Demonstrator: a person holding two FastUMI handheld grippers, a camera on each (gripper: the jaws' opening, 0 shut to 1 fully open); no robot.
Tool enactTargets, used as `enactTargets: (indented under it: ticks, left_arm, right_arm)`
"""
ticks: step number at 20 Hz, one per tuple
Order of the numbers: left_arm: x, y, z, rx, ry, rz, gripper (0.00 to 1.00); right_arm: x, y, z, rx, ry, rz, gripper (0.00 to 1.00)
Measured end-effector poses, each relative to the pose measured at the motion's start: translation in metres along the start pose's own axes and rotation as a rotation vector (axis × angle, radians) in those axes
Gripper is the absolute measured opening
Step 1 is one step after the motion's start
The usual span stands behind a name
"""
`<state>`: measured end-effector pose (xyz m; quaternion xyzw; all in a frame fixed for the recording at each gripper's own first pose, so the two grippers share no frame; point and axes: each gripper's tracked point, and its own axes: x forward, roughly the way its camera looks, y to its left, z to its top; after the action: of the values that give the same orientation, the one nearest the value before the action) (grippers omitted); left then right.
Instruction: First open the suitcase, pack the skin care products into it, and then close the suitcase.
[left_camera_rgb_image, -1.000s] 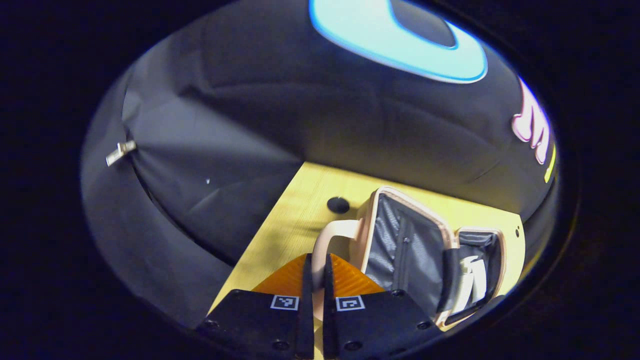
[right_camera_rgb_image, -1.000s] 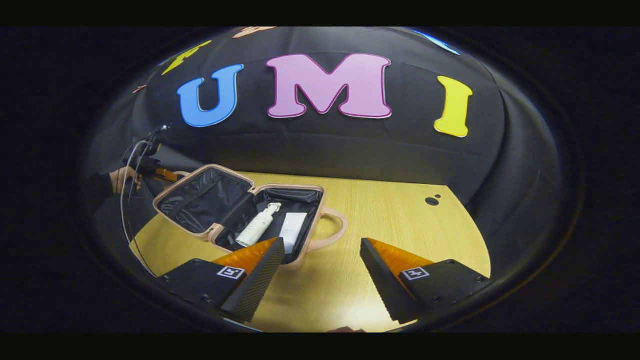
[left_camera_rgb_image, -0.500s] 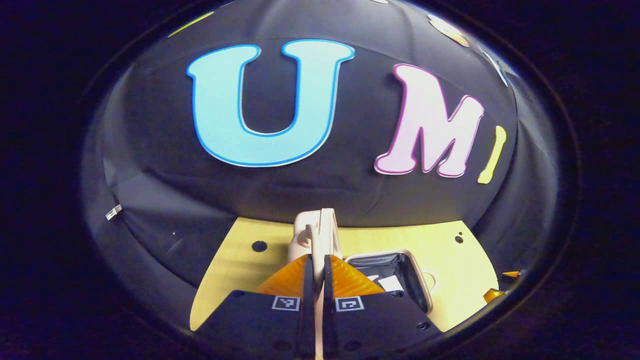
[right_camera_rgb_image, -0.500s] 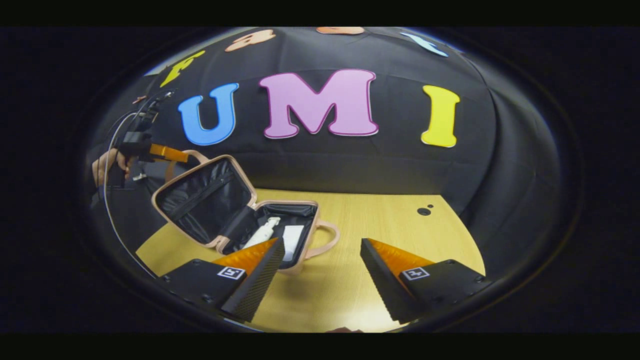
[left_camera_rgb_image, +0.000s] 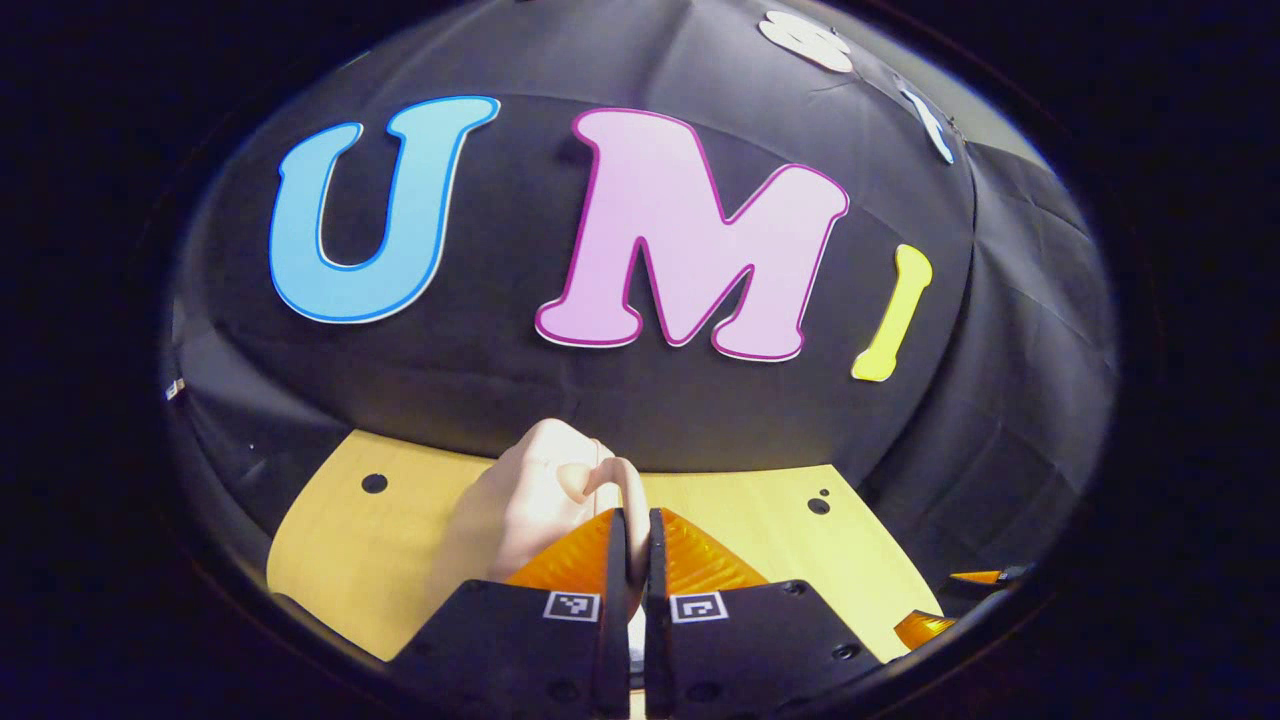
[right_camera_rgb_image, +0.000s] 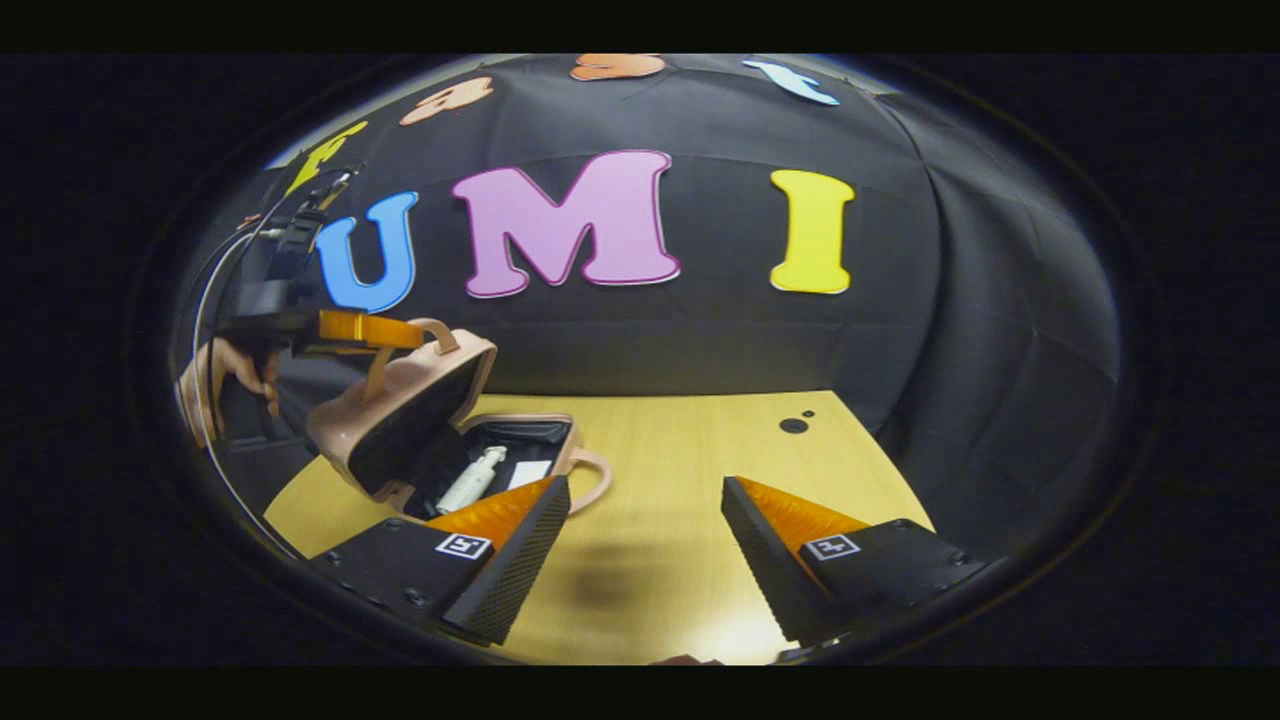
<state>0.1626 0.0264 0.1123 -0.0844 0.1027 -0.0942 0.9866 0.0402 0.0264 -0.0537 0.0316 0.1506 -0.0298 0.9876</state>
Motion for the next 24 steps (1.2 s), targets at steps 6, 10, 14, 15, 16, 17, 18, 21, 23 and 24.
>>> enactTargets:
  ticks: [6, 10, 14, 15, 16, 17, 18, 21, 23, 24]
  left_arm:
    - [0.059, -0.079, -0.107, -0.031, 0.157, -0.096, 0.12]
    - [0.089, -0.101, -0.180, -0.010, 0.258, -0.079, 0.11]
    - [0.087, -0.108, -0.178, -0.031, 0.235, -0.081, 0.15]
    - [0.079, -0.110, -0.167, -0.053, 0.212, -0.090, 0.24]
    - [0.072, -0.113, -0.155, -0.082, 0.182, -0.116, 0.30]
    - [0.062, -0.116, -0.143, -0.112, 0.156, -0.139, 0.35]
    - [0.049, -0.118, -0.133, -0.132, 0.129, -0.146, 0.39]
    - [0.004, -0.099, -0.097, -0.112, 0.043, -0.100, 0.83]
    - [-0.041, -0.082, -0.065, -0.067, -0.043, -0.059, 0.88]
    - [-0.064, -0.078, -0.051, -0.042, -0.081, -0.045, 0.93]
  right_arm:
    - [0.006, -0.049, -0.015, 0.031, 0.028, -0.056, 0.97]
    - [0.015, -0.072, -0.020, 0.101, 0.043, -0.083, 0.97]
    - [0.014, -0.085, -0.008, 0.083, 0.002, -0.097, 0.97]
    - [0.013, -0.085, -0.004, 0.087, -0.007, -0.086, 0.97]
    - [0.009, -0.085, 0.002, 0.096, -0.023, -0.082, 0.97]
    - [0.005, -0.086, 0.009, 0.101, -0.045, -0.085, 0.96]
    - [0.000, -0.087, 0.017, 0.100, -0.067, -0.086, 0.96]
    - [-0.018, -0.087, 0.045, 0.069, -0.125, -0.083, 0.96]
    - [-0.037, -0.087, 0.069, 0.042, -0.176, -0.084, 0.97]
    - [-0.046, -0.086, 0.079, 0.030, -0.197, -0.085, 0.96]
